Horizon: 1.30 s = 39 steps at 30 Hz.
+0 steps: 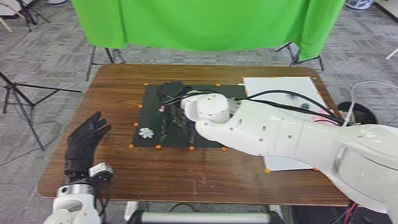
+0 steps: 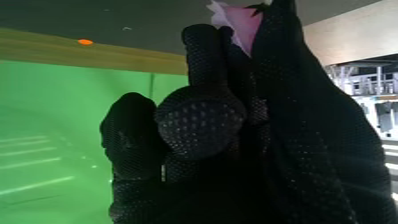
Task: Arrange flowers
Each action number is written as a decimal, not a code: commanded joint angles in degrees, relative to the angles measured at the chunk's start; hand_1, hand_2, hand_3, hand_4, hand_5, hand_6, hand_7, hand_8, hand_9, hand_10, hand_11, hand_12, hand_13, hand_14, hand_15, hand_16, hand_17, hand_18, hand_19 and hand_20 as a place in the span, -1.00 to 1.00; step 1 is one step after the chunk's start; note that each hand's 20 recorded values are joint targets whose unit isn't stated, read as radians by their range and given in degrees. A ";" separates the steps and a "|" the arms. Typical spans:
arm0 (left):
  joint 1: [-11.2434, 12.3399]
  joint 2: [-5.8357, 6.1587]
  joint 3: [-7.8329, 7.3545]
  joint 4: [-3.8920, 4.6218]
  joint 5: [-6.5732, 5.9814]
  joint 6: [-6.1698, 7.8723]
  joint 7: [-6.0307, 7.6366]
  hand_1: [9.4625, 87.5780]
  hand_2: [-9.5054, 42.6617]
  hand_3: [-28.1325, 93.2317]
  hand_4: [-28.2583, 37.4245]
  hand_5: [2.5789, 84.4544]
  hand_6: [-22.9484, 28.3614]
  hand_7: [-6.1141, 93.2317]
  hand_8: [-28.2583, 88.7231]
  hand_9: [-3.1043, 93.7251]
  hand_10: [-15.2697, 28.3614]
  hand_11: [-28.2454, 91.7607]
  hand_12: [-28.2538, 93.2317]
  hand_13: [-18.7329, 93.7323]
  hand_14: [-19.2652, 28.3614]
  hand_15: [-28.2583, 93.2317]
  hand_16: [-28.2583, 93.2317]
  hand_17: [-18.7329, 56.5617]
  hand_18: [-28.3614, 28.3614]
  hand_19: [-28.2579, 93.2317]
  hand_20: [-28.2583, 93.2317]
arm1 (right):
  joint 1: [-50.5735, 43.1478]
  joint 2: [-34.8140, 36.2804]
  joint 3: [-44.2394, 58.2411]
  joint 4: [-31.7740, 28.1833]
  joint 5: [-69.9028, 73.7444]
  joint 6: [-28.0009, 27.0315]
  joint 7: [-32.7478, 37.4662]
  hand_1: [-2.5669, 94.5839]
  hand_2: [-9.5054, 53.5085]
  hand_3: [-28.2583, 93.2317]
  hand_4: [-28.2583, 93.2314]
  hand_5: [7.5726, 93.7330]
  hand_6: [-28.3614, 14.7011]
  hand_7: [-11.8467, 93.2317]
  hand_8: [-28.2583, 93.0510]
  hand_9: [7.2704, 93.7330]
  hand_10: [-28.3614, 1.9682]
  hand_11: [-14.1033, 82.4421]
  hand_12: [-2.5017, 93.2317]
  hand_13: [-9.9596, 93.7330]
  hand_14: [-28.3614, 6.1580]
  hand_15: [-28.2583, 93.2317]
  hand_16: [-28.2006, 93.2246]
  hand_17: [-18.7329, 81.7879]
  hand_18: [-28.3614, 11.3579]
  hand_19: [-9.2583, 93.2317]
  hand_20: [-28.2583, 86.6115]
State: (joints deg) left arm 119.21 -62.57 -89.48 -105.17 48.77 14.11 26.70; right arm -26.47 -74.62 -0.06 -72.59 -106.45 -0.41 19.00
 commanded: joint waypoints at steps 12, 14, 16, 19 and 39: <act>0.56 -0.93 -0.14 0.19 0.32 -1.45 -1.17 -0.53 -0.93 0.55 -0.59 0.03 -0.02 -0.69 -0.56 -0.15 0.31 -0.23 -0.21 -0.08 0.58 -0.18 -0.49 -0.35 0.48 -0.34 -0.28 | -0.05 0.85 2.45 -1.99 0.84 -3.75 2.37 0.14 -0.99 0.43 -0.84 0.25 0.41 -0.28 -0.52 0.37 0.12 -0.47 -0.60 0.89 0.55 0.49 -0.08 0.63 -0.15 1.00 0.46; 0.56 -1.00 -0.15 0.17 0.49 -1.64 -1.35 -0.53 -0.96 0.57 -0.61 0.03 -0.06 -0.65 -0.58 -0.14 0.27 -0.22 -0.21 -0.07 0.55 -0.19 -0.49 -0.35 0.48 -0.34 -0.28 | 0.07 0.84 2.59 -2.02 0.92 -4.31 2.31 0.10 -1.00 0.47 -0.85 0.24 0.42 -0.31 -0.52 0.36 0.09 -0.48 -0.60 0.90 0.54 0.48 -0.08 0.63 -0.15 1.00 0.45; 0.33 -0.97 -0.08 0.31 0.76 -2.02 -1.50 -0.53 -0.97 0.58 -0.63 0.03 -0.06 -0.63 -0.59 -0.14 0.27 -0.21 -0.22 -0.06 0.54 -0.19 -0.49 -0.35 0.48 -0.35 -0.28 | 0.30 0.97 2.41 -2.26 1.20 -4.06 2.75 0.08 -1.00 0.49 -0.85 0.22 0.43 -0.33 -0.54 0.35 0.07 -0.48 -0.60 0.90 0.54 0.48 -0.08 0.63 -0.16 1.00 0.45; 0.28 -0.97 -0.03 0.30 0.61 -2.05 -1.52 -0.53 -0.98 0.58 -0.64 0.03 -0.07 -0.61 -0.60 -0.14 0.25 -0.20 -0.22 -0.06 0.53 -0.20 -0.49 -0.35 0.48 -0.35 -0.28 | 0.30 1.04 2.92 -2.37 1.27 -4.43 2.74 0.06 -1.00 0.53 -0.86 0.21 0.44 -0.35 -0.56 0.34 0.05 -0.49 -0.60 0.90 0.54 0.48 -0.08 0.63 -0.15 1.00 0.44; 2.42 -1.15 -0.79 -0.83 0.66 -1.37 -1.58 -0.51 -1.00 0.66 -0.77 0.03 -0.15 -0.41 -0.68 -0.12 0.17 -0.12 -0.25 -0.02 0.42 -0.21 -0.50 -0.32 0.46 -0.39 -0.28 | 3.36 5.14 7.98 -5.84 2.92 -8.10 2.91 -0.08 -1.00 0.62 -0.87 0.09 0.44 -0.42 -0.71 0.28 -0.07 -0.53 -0.60 0.91 0.52 0.46 -0.09 0.64 -0.15 1.00 0.42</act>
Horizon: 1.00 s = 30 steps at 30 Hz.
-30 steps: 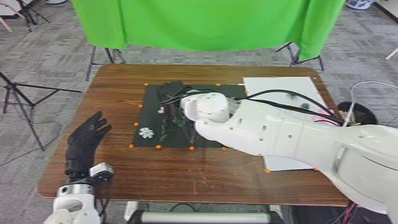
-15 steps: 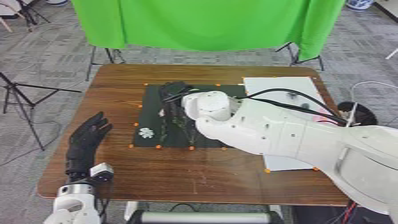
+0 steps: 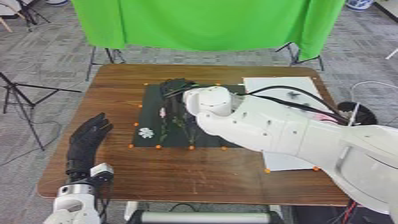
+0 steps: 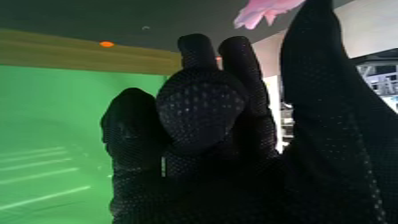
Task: Arrange flowers
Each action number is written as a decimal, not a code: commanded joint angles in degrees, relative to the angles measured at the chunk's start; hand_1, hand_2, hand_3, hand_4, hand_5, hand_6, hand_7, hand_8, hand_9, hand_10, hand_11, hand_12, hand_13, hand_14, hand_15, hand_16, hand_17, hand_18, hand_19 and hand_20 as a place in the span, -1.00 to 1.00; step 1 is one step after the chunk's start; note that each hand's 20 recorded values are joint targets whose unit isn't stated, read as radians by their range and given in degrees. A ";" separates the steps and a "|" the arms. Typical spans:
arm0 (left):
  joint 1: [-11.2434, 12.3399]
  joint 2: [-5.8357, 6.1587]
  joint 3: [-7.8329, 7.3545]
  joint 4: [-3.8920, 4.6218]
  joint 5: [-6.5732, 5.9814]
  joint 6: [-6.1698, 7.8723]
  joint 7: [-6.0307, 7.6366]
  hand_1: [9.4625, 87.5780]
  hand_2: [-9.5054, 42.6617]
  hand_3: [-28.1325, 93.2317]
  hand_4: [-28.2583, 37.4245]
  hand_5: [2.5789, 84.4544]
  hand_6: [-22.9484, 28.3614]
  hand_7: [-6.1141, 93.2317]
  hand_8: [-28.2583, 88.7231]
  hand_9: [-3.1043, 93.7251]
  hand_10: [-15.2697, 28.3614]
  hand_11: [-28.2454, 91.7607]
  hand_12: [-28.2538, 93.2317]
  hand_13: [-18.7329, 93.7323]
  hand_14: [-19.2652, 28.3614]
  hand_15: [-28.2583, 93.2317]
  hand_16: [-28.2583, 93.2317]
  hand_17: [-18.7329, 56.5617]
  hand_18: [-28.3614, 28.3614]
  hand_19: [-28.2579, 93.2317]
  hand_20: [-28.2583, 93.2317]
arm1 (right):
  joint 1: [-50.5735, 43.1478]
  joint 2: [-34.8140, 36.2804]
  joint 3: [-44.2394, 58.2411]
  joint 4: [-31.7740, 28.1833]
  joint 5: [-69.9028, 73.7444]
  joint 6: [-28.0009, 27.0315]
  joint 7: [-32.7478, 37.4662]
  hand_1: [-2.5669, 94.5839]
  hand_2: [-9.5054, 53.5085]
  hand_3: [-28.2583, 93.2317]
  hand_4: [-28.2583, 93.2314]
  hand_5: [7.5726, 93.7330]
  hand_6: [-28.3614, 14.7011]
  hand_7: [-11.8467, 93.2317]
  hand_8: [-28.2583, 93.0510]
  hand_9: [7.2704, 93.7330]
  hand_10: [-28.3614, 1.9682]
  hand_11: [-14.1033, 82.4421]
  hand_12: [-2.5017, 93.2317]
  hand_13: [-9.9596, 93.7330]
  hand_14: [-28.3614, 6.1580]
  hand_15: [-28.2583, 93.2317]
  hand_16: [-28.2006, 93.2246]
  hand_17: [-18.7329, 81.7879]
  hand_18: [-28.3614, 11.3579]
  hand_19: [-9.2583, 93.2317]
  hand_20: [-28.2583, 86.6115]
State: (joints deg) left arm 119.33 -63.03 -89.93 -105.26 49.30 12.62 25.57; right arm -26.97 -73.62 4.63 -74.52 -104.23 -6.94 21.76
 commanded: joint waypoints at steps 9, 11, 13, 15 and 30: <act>2.59 -1.28 0.12 -0.46 0.24 1.29 0.70 -0.51 -1.00 0.66 -0.76 0.04 -0.13 -0.45 -0.67 -0.12 0.20 -0.12 -0.25 -0.03 0.46 -0.20 -0.50 -0.31 0.47 -0.39 -0.27 | -2.28 29.69 14.87 -22.60 -1.03 6.91 1.71 -0.40 -1.00 0.50 -0.88 -0.15 0.24 -0.56 -0.65 0.11 -0.20 -0.55 -0.60 0.87 0.40 0.46 -0.08 0.58 -0.27 1.00 0.40; 3.09 -1.37 0.44 -0.55 0.18 2.84 1.62 -0.51 -1.00 0.65 -0.75 0.06 -0.12 -0.46 -0.67 -0.11 0.21 -0.12 -0.25 -0.02 0.47 -0.19 -0.50 -0.31 0.46 -0.39 -0.27 | -7.04 34.97 20.32 -26.09 -1.21 6.42 2.39 -0.49 -1.00 0.47 -0.90 -0.19 0.19 -0.61 -0.64 0.05 -0.27 -0.56 -0.59 0.84 0.35 0.46 -0.08 0.56 -0.31 1.00 0.40; 3.20 -0.82 1.65 -0.43 -1.01 5.94 4.19 -0.51 -1.00 0.65 -0.75 0.09 -0.11 -0.47 -0.67 -0.10 0.22 -0.12 -0.25 -0.02 0.46 -0.20 -0.51 -0.29 0.45 -0.39 -0.28 | -11.58 39.66 25.14 -28.64 -0.13 4.81 3.13 -0.53 -1.00 0.44 -0.94 -0.26 0.15 -0.65 -0.62 -0.03 -0.35 -0.58 -0.60 0.81 0.28 0.46 -0.09 0.52 -0.37 1.00 0.38; 3.01 -0.51 2.34 -0.30 -1.17 7.99 6.02 -0.48 -1.00 0.65 -0.74 0.12 -0.10 -0.47 -0.66 -0.08 0.22 -0.11 -0.25 -0.03 0.42 -0.24 -0.53 -0.25 0.39 -0.40 -0.28 | -16.99 43.56 30.97 -30.52 -0.06 1.27 3.89 -0.55 -1.00 0.37 -0.98 -0.34 0.11 -0.70 -0.60 -0.15 -0.45 -0.60 -0.60 0.78 0.22 0.45 -0.10 0.49 -0.41 1.00 0.33; 2.36 0.10 3.16 -0.34 -1.97 13.01 8.79 0.25 -1.00 0.57 -0.51 0.07 -0.13 -0.30 -0.74 -0.34 0.10 -0.09 -0.33 -0.12 0.22 -0.32 -0.55 0.13 0.32 -0.38 -0.04 | -41.92 48.39 51.97 -25.48 -0.15 0.11 12.89 -0.62 -1.00 0.40 -0.96 -0.41 0.08 -0.74 -0.58 -0.29 -0.58 -0.64 -0.66 0.75 0.11 0.43 -0.14 0.44 -0.48 0.98 0.25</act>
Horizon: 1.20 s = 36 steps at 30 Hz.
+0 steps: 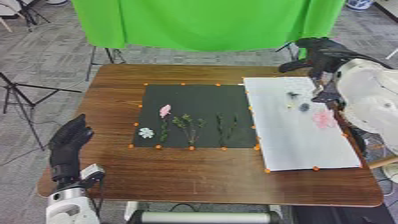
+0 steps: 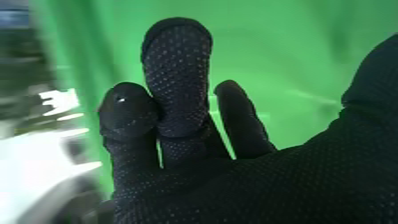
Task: Arrange flowers
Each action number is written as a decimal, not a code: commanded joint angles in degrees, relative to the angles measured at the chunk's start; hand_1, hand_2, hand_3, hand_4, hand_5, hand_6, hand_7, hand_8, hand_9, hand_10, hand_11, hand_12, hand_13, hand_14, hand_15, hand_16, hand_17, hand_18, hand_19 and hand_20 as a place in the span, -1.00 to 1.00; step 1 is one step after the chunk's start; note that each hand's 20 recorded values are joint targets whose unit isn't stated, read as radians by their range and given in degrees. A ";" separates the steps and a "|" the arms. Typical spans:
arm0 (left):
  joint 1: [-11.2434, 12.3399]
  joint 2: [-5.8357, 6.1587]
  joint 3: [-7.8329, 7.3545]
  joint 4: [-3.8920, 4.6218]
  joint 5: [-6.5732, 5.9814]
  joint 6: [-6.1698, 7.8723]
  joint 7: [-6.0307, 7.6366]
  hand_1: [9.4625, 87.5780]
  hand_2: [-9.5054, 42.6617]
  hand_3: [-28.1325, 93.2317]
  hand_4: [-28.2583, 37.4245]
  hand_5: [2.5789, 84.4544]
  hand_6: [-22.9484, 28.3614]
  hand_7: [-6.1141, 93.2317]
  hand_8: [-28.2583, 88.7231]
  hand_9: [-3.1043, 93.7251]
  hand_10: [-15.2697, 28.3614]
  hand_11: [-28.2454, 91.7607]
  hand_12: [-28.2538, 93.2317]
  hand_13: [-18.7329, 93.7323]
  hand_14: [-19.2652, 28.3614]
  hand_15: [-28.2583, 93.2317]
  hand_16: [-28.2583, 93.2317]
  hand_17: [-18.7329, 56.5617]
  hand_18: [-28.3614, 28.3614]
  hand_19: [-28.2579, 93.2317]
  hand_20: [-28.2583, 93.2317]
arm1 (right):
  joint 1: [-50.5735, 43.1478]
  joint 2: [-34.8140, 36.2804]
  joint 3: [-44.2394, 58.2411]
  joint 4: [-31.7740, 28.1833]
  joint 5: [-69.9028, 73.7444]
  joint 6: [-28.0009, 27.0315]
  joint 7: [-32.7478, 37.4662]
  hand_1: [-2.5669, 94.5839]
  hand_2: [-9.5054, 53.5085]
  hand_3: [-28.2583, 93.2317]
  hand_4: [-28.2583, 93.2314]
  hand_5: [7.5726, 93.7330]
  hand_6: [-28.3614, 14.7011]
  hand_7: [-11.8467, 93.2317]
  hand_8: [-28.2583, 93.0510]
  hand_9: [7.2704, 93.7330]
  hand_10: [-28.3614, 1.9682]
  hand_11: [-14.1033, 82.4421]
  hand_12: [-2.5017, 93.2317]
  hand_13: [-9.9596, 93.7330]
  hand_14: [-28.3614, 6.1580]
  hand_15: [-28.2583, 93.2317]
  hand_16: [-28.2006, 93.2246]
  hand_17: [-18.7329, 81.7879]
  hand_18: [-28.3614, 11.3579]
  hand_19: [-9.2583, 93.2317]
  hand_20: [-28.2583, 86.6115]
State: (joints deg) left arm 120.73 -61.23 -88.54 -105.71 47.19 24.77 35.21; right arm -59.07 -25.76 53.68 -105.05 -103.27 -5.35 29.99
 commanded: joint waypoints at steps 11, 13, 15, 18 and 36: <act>3.49 -3.46 -1.04 -2.90 2.24 -2.40 -5.06 0.20 -0.99 0.59 -0.51 0.10 -0.18 -0.29 -0.75 -0.28 0.13 -0.08 -0.33 -0.09 0.26 -0.27 -0.55 0.10 0.33 -0.41 -0.03 | -18.89 -1.09 8.91 8.88 -0.25 -0.15 8.37 -0.56 -1.00 0.43 -0.92 -0.33 0.09 -0.70 -0.59 -0.20 -0.53 -0.61 -0.65 0.77 0.15 0.44 -0.14 0.46 -0.49 1.00 0.24; 1.38 -3.00 1.16 -0.01 1.20 -1.59 -3.16 0.20 -0.98 0.60 -0.52 0.11 -0.19 -0.29 -0.74 -0.27 0.14 -0.08 -0.33 -0.09 0.26 -0.27 -0.55 0.09 0.33 -0.42 -0.04 | -19.71 -1.45 9.38 9.41 -0.22 -0.44 8.70 -0.55 -1.00 0.42 -0.91 -0.32 0.10 -0.69 -0.59 -0.19 -0.53 -0.61 -0.64 0.77 0.16 0.44 -0.14 0.46 -0.49 1.00 0.25; 1.47 -3.19 0.86 -0.01 1.12 -1.96 -3.35 0.19 -0.98 0.60 -0.52 0.11 -0.19 -0.29 -0.74 -0.26 0.14 -0.08 -0.33 -0.09 0.26 -0.27 -0.55 0.08 0.33 -0.41 -0.04 | -21.03 -1.39 8.88 9.64 -0.64 4.19 8.46 -0.53 -1.00 0.43 -0.90 -0.31 0.11 -0.68 -0.59 -0.16 -0.51 -0.60 -0.64 0.77 0.16 0.45 -0.14 0.47 -0.48 1.00 0.25; 1.13 -3.46 0.68 0.37 1.19 -2.15 -3.79 0.17 -0.97 0.60 -0.52 0.11 -0.19 -0.29 -0.74 -0.26 0.14 -0.08 -0.33 -0.09 0.26 -0.27 -0.55 0.07 0.32 -0.41 -0.05 | -21.40 -1.71 7.58 10.09 -1.81 8.06 8.55 -0.47 -1.00 0.48 -0.88 -0.25 0.14 -0.62 -0.61 -0.05 -0.39 -0.57 -0.60 0.78 0.20 0.49 -0.14 0.49 -0.47 1.00 0.31; 1.81 -3.33 1.35 -0.08 0.76 -1.32 -3.65 0.09 -0.98 0.61 -0.52 0.12 -0.17 -0.32 -0.72 -0.26 0.14 -0.09 -0.33 -0.10 0.27 -0.28 -0.54 0.02 0.33 -0.38 -0.09 | -23.55 -2.35 7.14 10.26 3.14 18.69 6.08 0.25 -1.00 0.44 -0.91 0.57 0.46 -0.33 -0.45 0.87 0.18 -0.42 -0.29 0.96 0.54 0.60 -0.13 0.71 -0.32 1.00 0.58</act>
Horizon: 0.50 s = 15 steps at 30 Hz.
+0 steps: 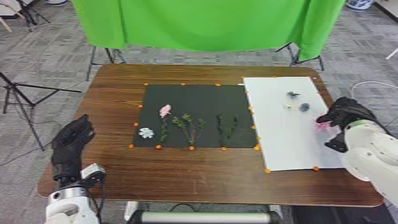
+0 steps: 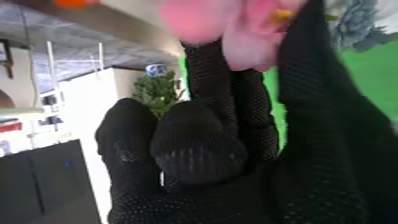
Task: Arrange flowers
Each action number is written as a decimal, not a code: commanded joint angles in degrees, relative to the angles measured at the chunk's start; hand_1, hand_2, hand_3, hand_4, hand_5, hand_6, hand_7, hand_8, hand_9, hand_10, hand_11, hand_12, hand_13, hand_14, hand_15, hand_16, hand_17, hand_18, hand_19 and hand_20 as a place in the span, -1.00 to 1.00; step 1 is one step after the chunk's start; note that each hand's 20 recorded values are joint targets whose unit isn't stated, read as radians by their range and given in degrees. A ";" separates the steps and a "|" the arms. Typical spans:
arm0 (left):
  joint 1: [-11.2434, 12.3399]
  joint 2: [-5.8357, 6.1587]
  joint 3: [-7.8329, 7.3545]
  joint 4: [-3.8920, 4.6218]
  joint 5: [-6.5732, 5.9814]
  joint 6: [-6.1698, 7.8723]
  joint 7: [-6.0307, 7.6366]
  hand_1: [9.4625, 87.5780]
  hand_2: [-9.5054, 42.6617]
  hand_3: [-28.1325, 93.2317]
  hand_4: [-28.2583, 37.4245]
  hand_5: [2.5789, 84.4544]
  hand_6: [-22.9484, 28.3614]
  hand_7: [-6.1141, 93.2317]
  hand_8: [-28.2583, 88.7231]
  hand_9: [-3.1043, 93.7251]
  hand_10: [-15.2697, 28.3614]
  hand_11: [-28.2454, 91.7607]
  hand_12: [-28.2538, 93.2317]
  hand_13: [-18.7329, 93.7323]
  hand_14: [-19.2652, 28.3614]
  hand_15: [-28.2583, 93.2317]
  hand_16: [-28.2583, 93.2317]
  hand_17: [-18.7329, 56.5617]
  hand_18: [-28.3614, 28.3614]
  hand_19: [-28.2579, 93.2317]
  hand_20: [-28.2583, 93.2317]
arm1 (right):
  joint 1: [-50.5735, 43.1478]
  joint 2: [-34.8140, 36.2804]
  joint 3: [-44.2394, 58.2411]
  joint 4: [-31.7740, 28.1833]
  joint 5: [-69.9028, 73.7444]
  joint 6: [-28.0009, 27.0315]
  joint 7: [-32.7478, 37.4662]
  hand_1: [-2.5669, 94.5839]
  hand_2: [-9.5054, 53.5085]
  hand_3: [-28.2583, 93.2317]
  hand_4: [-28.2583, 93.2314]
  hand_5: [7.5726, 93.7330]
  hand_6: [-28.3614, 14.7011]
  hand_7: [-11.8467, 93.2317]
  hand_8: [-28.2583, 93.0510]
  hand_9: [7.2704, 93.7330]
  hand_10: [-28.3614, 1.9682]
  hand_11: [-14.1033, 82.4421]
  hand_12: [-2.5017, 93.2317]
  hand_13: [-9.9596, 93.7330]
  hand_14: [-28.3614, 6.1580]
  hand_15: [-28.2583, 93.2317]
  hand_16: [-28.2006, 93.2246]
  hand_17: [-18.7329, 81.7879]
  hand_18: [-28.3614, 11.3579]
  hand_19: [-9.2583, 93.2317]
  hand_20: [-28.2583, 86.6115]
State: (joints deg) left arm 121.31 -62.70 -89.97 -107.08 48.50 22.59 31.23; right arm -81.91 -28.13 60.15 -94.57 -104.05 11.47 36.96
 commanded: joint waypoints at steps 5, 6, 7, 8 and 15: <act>1.36 -1.78 2.58 1.20 -0.79 0.78 0.30 0.06 -0.98 0.62 -0.51 0.13 -0.16 -0.33 -0.72 -0.26 0.14 -0.09 -0.32 -0.10 0.27 -0.28 -0.54 0.01 0.33 -0.38 -0.09 | 0.08 0.74 2.58 -2.44 4.10 5.29 -0.92 0.30 -1.00 0.45 -0.91 0.66 0.37 -0.33 -0.42 0.95 0.25 -0.41 -0.26 0.99 0.56 0.59 -0.12 0.74 -0.29 1.00 0.57; 1.70 -1.82 2.31 1.07 -0.81 0.76 0.32 0.05 -0.99 0.62 -0.51 0.13 -0.16 -0.34 -0.72 -0.26 0.14 -0.09 -0.33 -0.10 0.28 -0.28 -0.54 0.01 0.33 -0.38 -0.09 | 1.23 0.75 2.65 -3.03 4.22 4.95 -1.05 0.30 -1.00 0.45 -0.91 0.66 0.36 -0.34 -0.42 0.95 0.25 -0.41 -0.26 0.99 0.57 0.59 -0.12 0.74 -0.28 1.00 0.57; 1.79 -1.73 2.39 0.99 -0.96 1.00 0.31 0.05 -0.99 0.62 -0.51 0.13 -0.16 -0.34 -0.72 -0.26 0.14 -0.09 -0.32 -0.10 0.28 -0.28 -0.54 0.01 0.33 -0.38 -0.10 | 2.64 0.94 2.50 -3.81 4.19 4.84 -1.14 0.31 -1.00 0.45 -0.91 0.67 0.36 -0.34 -0.42 0.95 0.25 -0.41 -0.25 0.99 0.57 0.59 -0.12 0.74 -0.28 1.00 0.57; 1.83 -1.74 2.36 0.99 -1.07 1.05 0.20 0.04 -0.99 0.62 -0.51 0.13 -0.16 -0.34 -0.72 -0.26 0.14 -0.09 -0.32 -0.10 0.28 -0.28 -0.54 0.00 0.33 -0.38 -0.10 | 4.46 1.12 1.95 -4.50 3.70 4.69 -1.31 0.31 -1.00 0.45 -0.90 0.67 0.36 -0.34 -0.42 0.96 0.23 -0.42 -0.25 0.99 0.58 0.58 -0.12 0.74 -0.28 1.00 0.57; 2.18 -1.23 2.53 0.65 -0.68 1.69 -0.47 -0.07 -1.00 0.64 -0.52 0.12 -0.15 -0.35 -0.71 -0.25 0.14 -0.09 -0.32 -0.09 0.30 -0.27 -0.54 -0.05 0.34 -0.35 -0.11 | 25.98 -0.55 -10.42 -9.44 8.94 4.70 -5.72 0.29 -1.00 0.47 -0.88 0.68 0.38 -0.33 -0.42 0.95 0.16 -0.45 -0.23 0.99 0.58 0.58 -0.10 0.74 -0.28 1.00 0.59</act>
State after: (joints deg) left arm 121.31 -62.42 -89.76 -107.00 47.96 23.15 31.33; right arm -78.58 -27.15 59.16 -98.82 -99.75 15.55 35.98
